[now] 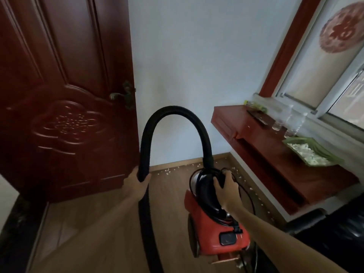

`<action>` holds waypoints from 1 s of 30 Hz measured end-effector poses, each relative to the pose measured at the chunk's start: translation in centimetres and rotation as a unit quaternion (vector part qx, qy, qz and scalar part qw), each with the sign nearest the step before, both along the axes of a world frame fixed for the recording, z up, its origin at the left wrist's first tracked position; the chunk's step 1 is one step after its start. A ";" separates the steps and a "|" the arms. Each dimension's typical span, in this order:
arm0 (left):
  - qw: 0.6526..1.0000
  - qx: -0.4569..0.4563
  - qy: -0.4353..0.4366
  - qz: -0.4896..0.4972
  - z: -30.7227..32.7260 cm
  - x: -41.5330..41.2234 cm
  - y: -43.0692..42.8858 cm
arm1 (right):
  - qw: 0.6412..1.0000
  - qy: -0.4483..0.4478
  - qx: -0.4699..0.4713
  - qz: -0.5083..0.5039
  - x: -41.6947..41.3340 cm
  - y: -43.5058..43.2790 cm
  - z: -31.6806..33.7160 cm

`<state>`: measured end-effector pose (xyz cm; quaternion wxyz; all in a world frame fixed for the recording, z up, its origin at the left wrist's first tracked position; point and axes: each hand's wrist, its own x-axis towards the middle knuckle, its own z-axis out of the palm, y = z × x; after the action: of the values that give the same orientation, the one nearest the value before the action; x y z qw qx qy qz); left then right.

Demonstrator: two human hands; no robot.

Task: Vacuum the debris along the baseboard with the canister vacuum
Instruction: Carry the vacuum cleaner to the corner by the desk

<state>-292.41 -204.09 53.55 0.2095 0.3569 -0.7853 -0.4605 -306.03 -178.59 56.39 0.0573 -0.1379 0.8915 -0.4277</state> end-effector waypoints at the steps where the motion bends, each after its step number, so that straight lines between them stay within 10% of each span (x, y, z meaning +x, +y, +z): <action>1: 1.000 0.005 -0.007 0.001 -1.0 -0.4 -0.2 | 1.000 -0.001 0.007 0.000 -0.4 -0.3 -0.9; 30: 0.981 0.121 -0.146 -0.027 -42.5 -8.1 3.0 | 0.978 -0.166 0.124 0.031 -6.0 5.1 -43.6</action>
<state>-300.50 -201.13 11.09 0.0354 0.4219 -0.7550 -0.5008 -312.03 -173.47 12.84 0.2341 -0.0850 0.9109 -0.3290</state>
